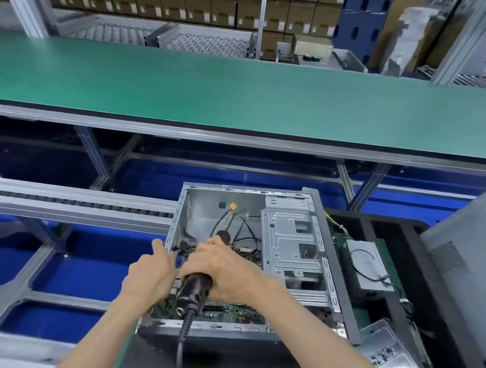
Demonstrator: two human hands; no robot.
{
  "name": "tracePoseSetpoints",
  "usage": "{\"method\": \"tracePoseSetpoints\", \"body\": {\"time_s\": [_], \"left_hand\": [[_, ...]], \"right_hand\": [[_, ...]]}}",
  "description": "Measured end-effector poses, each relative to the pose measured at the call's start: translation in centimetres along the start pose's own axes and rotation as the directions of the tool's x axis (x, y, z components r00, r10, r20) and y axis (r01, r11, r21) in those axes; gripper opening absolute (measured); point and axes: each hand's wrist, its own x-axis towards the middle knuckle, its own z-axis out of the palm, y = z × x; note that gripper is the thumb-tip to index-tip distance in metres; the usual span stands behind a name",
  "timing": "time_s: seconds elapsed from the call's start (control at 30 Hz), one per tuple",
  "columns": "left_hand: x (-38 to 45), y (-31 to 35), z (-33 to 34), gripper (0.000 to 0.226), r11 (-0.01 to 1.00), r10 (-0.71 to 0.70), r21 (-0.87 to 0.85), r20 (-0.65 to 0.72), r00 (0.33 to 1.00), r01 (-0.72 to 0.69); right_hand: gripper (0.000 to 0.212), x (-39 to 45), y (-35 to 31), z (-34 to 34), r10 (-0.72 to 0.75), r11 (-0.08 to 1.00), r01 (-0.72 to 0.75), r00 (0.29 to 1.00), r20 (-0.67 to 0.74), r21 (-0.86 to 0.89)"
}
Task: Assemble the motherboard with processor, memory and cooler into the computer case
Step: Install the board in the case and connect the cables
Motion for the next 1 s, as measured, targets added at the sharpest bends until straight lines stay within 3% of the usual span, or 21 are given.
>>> {"method": "tracePoseSetpoints", "body": {"time_s": [0.07, 0.13, 0.27, 0.37, 0.47, 0.53, 0.6, 0.67, 0.73, 0.83, 1.0], "left_hand": [[-0.6, 0.3, 0.3, 0.018, 1.000, 0.014, -0.015, 0.001, 1.000, -0.014], [-1.0, 0.3, 0.1, 0.019, 0.990, -0.010, -0.139, -0.001, 1.000, 0.010], [-1.7, -0.3, -1.0, 0.039, 0.968, -0.048, -0.245, 0.020, 0.999, 0.052], [-2.0, -0.4, -1.6, 0.040, 0.962, -0.004, -0.268, -0.182, 0.983, -0.046], [-2.6, 1.0, -2.6, 0.009, 0.896, 0.067, -0.385, -0.376, 0.924, -0.221], [-3.0, 2.5, -3.3, 0.010, 0.811, 0.060, -0.546, -0.281, 0.958, -0.210], [-3.2, 4.2, -3.6, 0.023, 0.718, 0.073, -0.690, -0.065, 0.995, -0.098], [-3.4, 5.6, -3.9, 0.039, 0.673, 0.121, -0.739, 0.147, 0.982, 0.028], [-3.6, 6.6, -3.7, 0.035, 0.582, 0.188, -0.800, 0.306, 0.933, 0.145], [-3.7, 7.6, -3.1, 0.035, 0.458, 0.195, -0.862, 0.335, 0.922, 0.216], [-3.2, 9.0, -2.9, 0.034, 0.436, 0.228, -0.888, 0.269, 0.936, 0.149]], "right_hand": [[0.017, -0.3, 0.0, 0.1, -0.037, 0.999, 0.039, 0.998, 0.054, -0.038], [0.014, -0.8, 0.0, 0.2, -0.063, 0.994, 0.071, 0.993, 0.103, -0.077], [0.017, -1.8, -0.2, 0.4, -0.115, 0.980, 0.140, 0.978, 0.174, -0.141], [0.021, -2.5, -0.5, 0.7, -0.158, 0.966, 0.193, 0.967, 0.199, -0.171], [0.027, -3.0, -0.8, 1.0, -0.215, 0.934, 0.264, 0.954, 0.208, -0.241], [0.028, -3.3, -1.1, 1.1, -0.250, 0.908, 0.300, 0.948, 0.198, -0.291], [0.027, -3.5, -1.3, 1.3, -0.290, 0.881, 0.336, 0.940, 0.182, -0.332], [0.028, -3.7, -1.6, 1.3, -0.335, 0.836, 0.383, 0.924, 0.187, -0.394], [0.029, -4.1, -1.6, 1.3, -0.373, 0.814, 0.414, 0.910, 0.180, -0.407], [0.030, -4.5, -1.7, 1.2, -0.376, 0.811, 0.406, 0.913, 0.157, -0.422], [0.036, -6.0, -1.3, 0.5, -0.302, 0.837, 0.323, 0.946, 0.119, -0.442]]}}
